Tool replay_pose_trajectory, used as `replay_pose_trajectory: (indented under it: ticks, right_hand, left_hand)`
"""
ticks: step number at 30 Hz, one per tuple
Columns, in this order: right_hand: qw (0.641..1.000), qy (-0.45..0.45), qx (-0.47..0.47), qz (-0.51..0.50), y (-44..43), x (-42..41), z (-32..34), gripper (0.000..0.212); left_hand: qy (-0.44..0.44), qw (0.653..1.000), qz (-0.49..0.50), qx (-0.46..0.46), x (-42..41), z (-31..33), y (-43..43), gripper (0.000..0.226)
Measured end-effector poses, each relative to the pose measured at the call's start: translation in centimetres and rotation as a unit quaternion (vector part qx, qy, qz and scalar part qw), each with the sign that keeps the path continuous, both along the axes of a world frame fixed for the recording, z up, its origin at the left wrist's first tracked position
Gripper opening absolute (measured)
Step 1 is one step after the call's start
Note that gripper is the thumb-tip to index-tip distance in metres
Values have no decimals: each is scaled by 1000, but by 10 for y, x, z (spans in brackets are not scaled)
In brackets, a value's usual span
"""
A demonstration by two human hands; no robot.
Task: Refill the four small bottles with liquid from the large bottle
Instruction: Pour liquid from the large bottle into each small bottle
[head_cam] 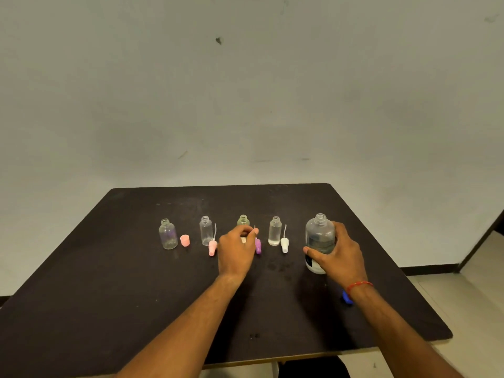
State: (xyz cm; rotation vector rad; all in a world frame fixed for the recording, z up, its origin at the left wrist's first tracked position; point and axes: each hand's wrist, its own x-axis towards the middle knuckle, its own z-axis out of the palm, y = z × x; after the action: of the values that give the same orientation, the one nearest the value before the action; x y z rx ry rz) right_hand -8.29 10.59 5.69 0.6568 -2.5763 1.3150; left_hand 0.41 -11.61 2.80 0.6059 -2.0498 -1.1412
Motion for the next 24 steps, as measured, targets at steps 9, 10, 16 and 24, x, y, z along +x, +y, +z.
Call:
replay_pose_trajectory:
  ticks: [9,10,16,24]
  right_hand:
    - [1000,10,-6,29,-25,13,1,74]
    - [999,11,-4,31,-27,14,1,75]
    - [999,16,-3,32,-31,14,2,75]
    - [998,38,7,46,-36,12,12,75]
  left_hand:
    - [-65,997,35,16,0,-5,-27,43]
    - [-79,996,28,21,-2,-4,-28,49]
    - [-139,990,-6,27,-19,-5,-34,45]
    - [-97,995,-11,13,-18,6,-36,31]
